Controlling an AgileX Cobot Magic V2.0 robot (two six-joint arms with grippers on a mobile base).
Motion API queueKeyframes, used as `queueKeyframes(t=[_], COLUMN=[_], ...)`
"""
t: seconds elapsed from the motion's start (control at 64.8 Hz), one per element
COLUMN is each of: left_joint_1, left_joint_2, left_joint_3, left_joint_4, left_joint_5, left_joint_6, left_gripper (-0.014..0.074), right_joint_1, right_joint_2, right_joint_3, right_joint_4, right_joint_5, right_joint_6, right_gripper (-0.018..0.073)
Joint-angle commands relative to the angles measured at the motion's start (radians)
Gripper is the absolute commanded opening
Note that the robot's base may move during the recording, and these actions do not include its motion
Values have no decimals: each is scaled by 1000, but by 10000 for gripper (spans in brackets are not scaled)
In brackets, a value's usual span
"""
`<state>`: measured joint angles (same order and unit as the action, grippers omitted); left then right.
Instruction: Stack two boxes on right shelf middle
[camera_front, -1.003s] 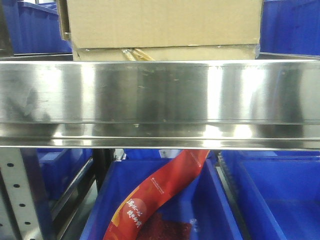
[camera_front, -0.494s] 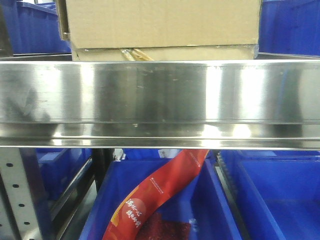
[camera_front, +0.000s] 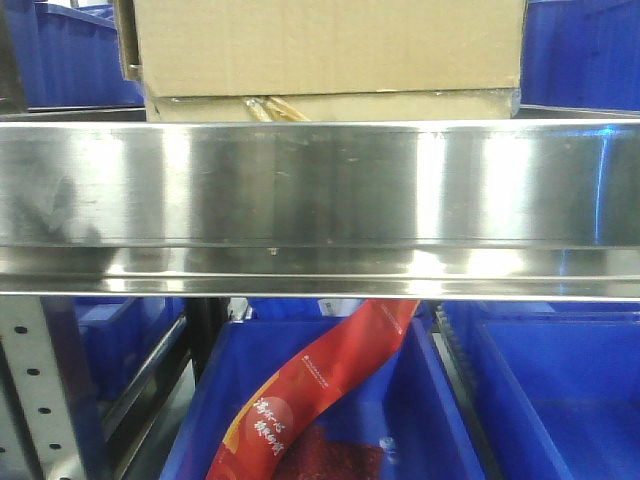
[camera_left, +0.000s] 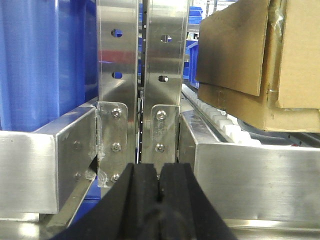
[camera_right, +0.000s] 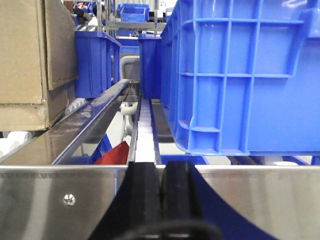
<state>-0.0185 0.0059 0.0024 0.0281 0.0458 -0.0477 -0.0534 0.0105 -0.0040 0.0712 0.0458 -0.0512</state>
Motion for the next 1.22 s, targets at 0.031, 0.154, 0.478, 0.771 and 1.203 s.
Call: queueKeyframes(t=[0.031, 0.154, 0.478, 0.771, 1.203], left_joint_1=[4, 4, 4, 4, 4], left_joint_2=[-6, -6, -6, -6, -6], left_joint_3=[-2, -2, -2, -2, -2], left_joint_4=[-5, -5, -5, -5, -5], left_joint_5=[-19, -19, -19, -19, -19], left_joint_6=[3, 3, 3, 3, 3], left_gripper=[-111, -111, -111, -111, -111], right_joint_1=[-4, -4, -4, -4, -4], right_joint_2=[-10, -10, -10, -10, -10], right_joint_3=[4, 4, 4, 4, 4], right_joint_4=[-6, -6, -6, -6, -6], right_joint_5=[-6, -3, -3, -3, -3], right_joint_6=[9, 9, 9, 9, 9], right_gripper=[-154, -154, -154, -154, -154])
